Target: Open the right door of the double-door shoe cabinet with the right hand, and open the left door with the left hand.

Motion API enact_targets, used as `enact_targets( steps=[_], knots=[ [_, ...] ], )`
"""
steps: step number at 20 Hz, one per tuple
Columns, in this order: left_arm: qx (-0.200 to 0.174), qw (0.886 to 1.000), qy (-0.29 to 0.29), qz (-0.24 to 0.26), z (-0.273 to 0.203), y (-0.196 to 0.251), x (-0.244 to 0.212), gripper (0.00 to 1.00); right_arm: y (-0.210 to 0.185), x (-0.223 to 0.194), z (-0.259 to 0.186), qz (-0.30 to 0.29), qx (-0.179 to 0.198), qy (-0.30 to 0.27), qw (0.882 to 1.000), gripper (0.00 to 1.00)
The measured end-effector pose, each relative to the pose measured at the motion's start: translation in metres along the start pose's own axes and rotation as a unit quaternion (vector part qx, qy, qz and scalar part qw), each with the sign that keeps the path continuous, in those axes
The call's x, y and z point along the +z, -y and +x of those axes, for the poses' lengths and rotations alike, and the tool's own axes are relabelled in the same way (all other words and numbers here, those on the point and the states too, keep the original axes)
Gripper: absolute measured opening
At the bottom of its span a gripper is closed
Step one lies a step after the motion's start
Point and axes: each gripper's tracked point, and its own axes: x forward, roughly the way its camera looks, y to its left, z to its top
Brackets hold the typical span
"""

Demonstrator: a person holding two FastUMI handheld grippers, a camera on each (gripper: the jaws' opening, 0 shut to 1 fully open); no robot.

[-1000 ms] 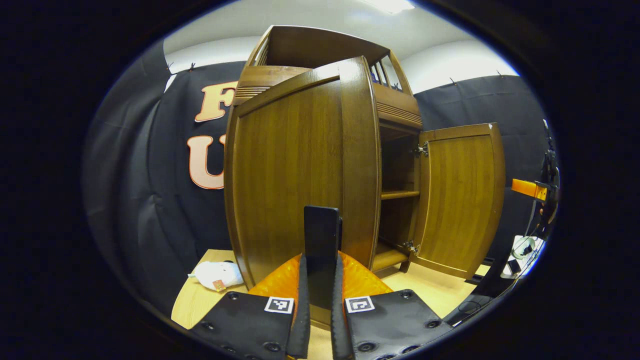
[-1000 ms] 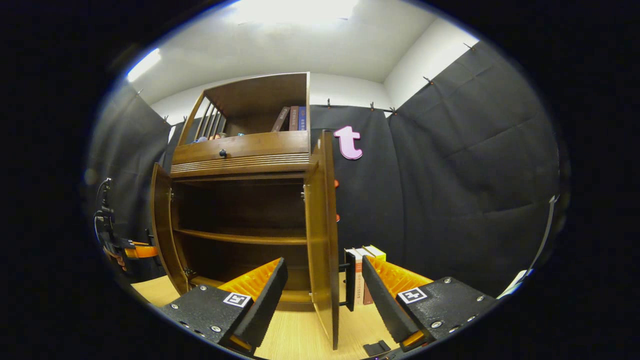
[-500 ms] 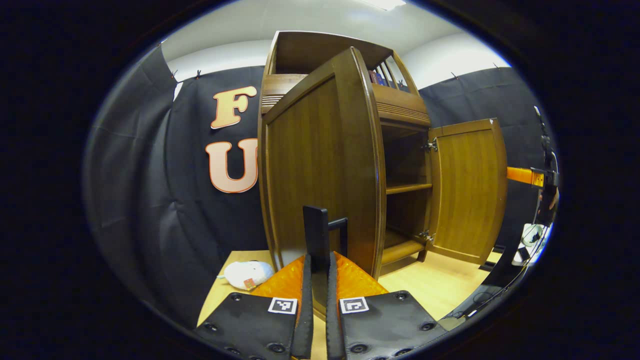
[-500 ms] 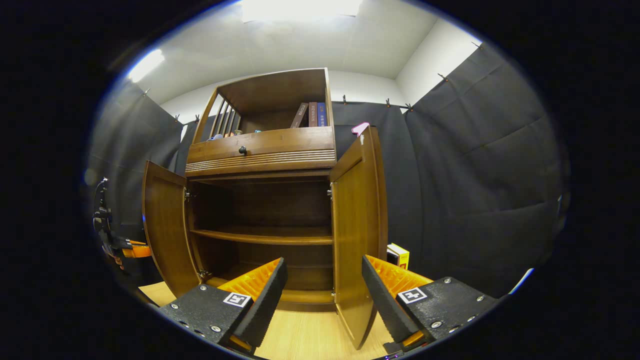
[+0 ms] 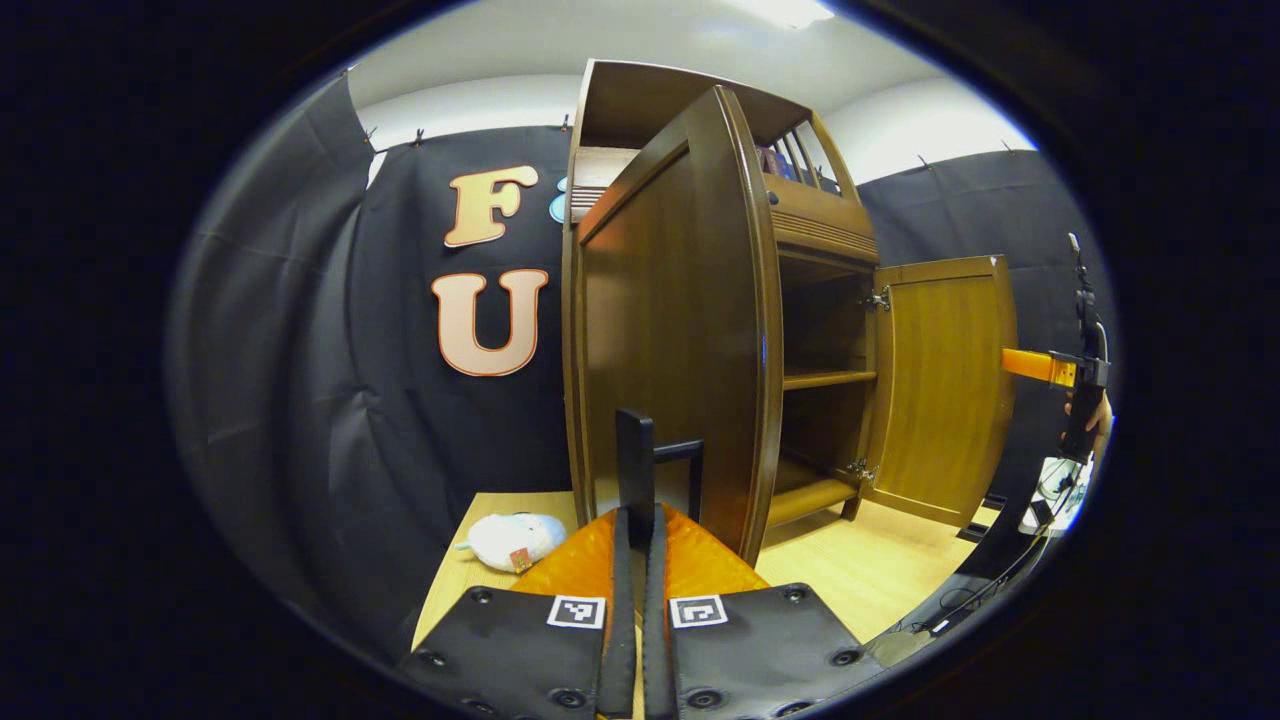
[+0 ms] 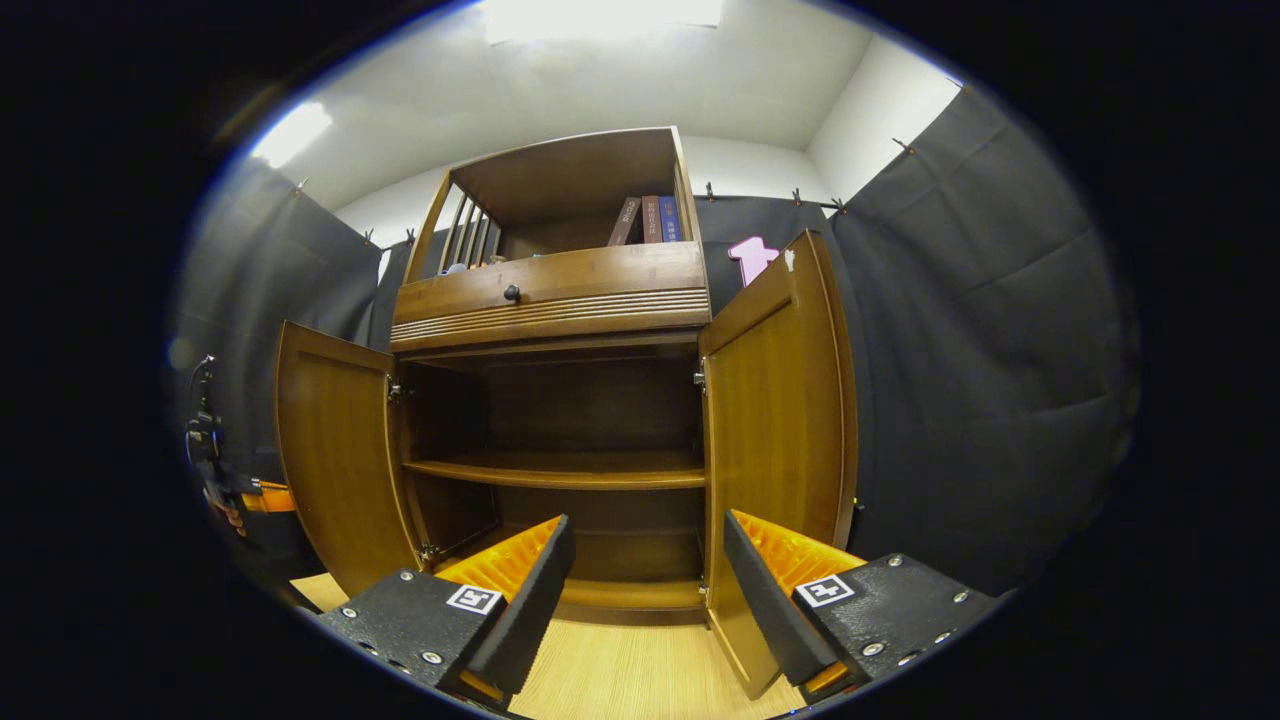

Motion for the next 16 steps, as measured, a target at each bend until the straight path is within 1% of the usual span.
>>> enact_targets(
  steps=[7, 10, 11, 12, 13, 16],
  knots=[
    [-0.004, 1.0, 0.005, -0.014, -0.007, -0.022, 0.001, 0.1, -0.004, -0.005, 0.008, 0.009, -0.003, -0.011, 1.0, 0.98],
    [-0.007, 1.0, 0.006, -0.021, -0.009, -0.031, 0.001, 0.1, -0.013, -0.005, 0.009, 0.02, 0.004, -0.014, 1.0, 0.98],
    [-0.007, 1.0, 0.005, -0.024, -0.01, -0.034, 0.001, 0.09, -0.015, -0.004, 0.01, 0.02, 0.006, -0.013, 1.0, 0.97],
    [-0.007, 1.0, 0.005, -0.026, -0.012, -0.038, 0.0, 0.07, -0.016, -0.003, 0.011, 0.018, 0.007, -0.013, 1.0, 0.92],
    [-0.005, 1.0, 0.005, -0.028, -0.013, -0.043, 0.001, 0.09, -0.016, -0.004, 0.012, 0.016, 0.006, -0.013, 1.0, 0.92],
    [0.003, 0.999, 0.008, -0.039, -0.016, -0.061, 0.0, 0.07, -0.016, -0.003, 0.016, 0.011, 0.002, -0.012, 1.0, 0.91]
  ],
)
